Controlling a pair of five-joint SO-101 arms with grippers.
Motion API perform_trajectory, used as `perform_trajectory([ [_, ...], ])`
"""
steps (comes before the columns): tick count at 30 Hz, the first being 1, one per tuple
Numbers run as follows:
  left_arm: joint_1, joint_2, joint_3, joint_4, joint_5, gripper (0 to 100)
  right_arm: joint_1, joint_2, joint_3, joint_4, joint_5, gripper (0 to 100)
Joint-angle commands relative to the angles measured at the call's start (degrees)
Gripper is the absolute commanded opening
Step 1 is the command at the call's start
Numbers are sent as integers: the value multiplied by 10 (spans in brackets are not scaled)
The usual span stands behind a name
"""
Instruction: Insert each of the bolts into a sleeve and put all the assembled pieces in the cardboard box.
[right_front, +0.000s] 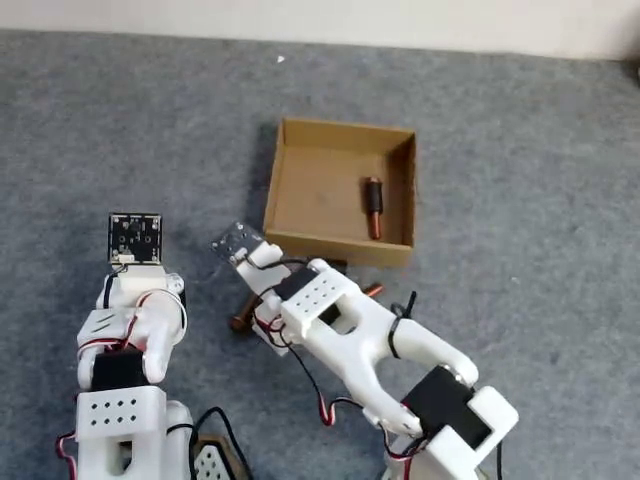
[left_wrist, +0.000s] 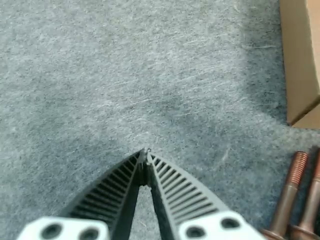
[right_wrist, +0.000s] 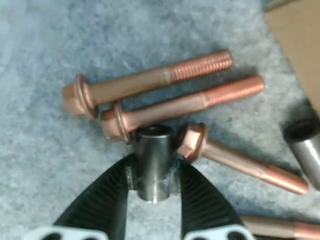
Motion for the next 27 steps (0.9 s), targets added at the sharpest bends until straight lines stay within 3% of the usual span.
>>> perform_trajectory([
  [1,-6,-5,-4,-11,-8,11,3,-72,2,28,9,3],
  [9,-3,-5,-8,-10,-38,11,140,-315,69,40,9,4],
  [14,12,0,-33,-3,-49,11,214,-383,123,-29,4,5],
  [19,73,1,-108,95,-89,11,261,-384,164,-124,-69,5],
  [23,109,2,-177,177,-101,11,285,-385,163,-133,-76,5],
  [27,138,3,-204,207,-102,11,305,-388,163,-133,-97,5],
])
